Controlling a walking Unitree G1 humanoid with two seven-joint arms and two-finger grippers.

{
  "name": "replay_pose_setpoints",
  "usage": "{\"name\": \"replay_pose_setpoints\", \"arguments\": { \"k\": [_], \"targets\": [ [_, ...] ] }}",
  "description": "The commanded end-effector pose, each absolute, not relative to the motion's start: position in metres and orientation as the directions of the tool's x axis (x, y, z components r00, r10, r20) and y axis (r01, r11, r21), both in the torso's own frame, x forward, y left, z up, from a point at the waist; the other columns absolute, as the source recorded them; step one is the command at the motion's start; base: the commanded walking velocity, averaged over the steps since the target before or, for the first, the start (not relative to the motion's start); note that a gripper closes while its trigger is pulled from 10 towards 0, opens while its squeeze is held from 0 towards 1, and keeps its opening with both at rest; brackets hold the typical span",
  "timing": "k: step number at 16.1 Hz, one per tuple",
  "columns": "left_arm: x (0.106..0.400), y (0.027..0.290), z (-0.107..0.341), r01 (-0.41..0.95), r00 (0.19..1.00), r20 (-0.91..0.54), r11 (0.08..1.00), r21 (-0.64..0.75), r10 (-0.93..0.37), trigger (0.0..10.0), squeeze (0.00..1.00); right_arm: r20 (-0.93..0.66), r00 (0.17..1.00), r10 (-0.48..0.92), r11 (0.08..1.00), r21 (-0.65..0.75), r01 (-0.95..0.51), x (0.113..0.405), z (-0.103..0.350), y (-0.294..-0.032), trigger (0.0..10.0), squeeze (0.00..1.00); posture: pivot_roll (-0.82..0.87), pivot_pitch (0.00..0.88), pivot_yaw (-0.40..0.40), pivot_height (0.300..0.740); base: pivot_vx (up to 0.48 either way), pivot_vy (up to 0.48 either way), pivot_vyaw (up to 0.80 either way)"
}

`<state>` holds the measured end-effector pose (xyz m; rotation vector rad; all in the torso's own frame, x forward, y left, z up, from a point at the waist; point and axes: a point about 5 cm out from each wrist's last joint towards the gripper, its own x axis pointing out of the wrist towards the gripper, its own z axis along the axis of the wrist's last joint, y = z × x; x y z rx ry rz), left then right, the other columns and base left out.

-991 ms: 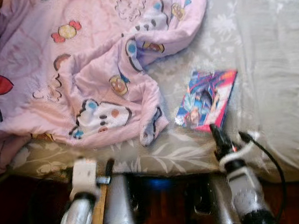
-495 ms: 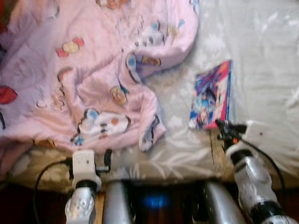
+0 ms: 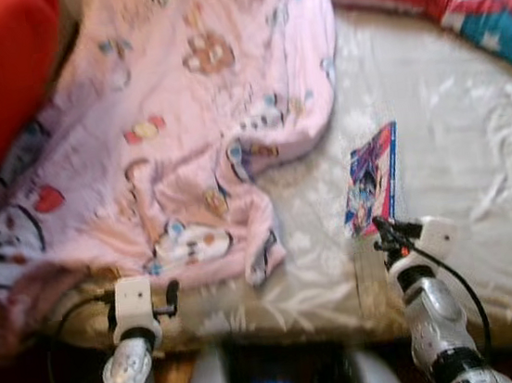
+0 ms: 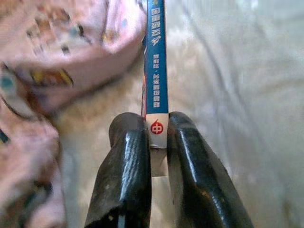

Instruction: Clean up the room

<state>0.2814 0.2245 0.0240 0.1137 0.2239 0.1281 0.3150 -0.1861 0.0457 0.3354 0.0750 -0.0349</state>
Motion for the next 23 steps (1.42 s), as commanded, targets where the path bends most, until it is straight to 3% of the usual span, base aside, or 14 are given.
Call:
{"name": "replay_pose_setpoints", "arguments": {
  "k": [1,7,9,11,16,20,23],
  "targets": [
    [0.272,0.228,0.012,-0.136,0.950,-0.268,0.986,0.096,0.157,10.0,0.00,-0.061,0.998,-0.030,0.950,0.308,0.048,0.314,0.047,-0.189,10.0,0.00,0.18,0.143,-0.048,0.740,0.000,0.000,0.00],
    [0.248,0.235,-0.024,-0.164,0.859,-0.479,0.983,0.080,0.183,10.0,0.00,-0.167,0.984,-0.069,0.955,0.274,0.113,0.297,0.023,-0.195,10.0,0.00,0.15,0.122,-0.046,0.740,0.000,0.000,0.00],
    [0.242,0.238,-0.032,-0.231,0.818,-0.540,0.973,0.007,0.198,10.0,0.00,-0.174,0.982,-0.079,0.952,0.280,0.126,0.293,0.020,-0.197,10.0,0.00,0.15,0.148,-0.051,0.740,0.000,0.000,0.00],
    [0.238,0.238,-0.036,-0.230,0.794,-0.574,0.973,0.025,0.202,10.0,0.00,-0.185,0.980,-0.079,0.952,0.277,0.129,0.292,0.018,-0.195,10.0,0.00,0.14,0.162,-0.053,0.740,0.000,0.000,0.00],
    [0.228,0.233,-0.045,-0.258,0.768,-0.608,0.966,-0.002,0.203,10.0,0.00,-0.196,0.975,-0.107,0.941,0.296,0.162,0.289,0.015,-0.196,10.0,0.00,0.13,0.188,-0.047,0.740,0.000,0.000,0.00],
    [0.227,0.234,-0.046,-0.255,0.766,-0.608,0.967,0.008,0.207,10.0,0.00,-0.200,0.974,-0.107,0.935,0.312,0.167,0.289,0.014,-0.194,10.0,0.00,0.14,0.199,-0.042,0.740,0.000,-0.277,-0.75],
    [0.227,0.234,-0.045,-0.256,0.769,-0.605,0.967,0.010,0.209,10.0,0.00,-0.190,0.976,-0.102,0.939,0.305,0.158,0.289,0.015,-0.192,10.0,0.00,0.14,0.216,-0.043,0.740,0.000,-0.281,0.00]
  ]
}}
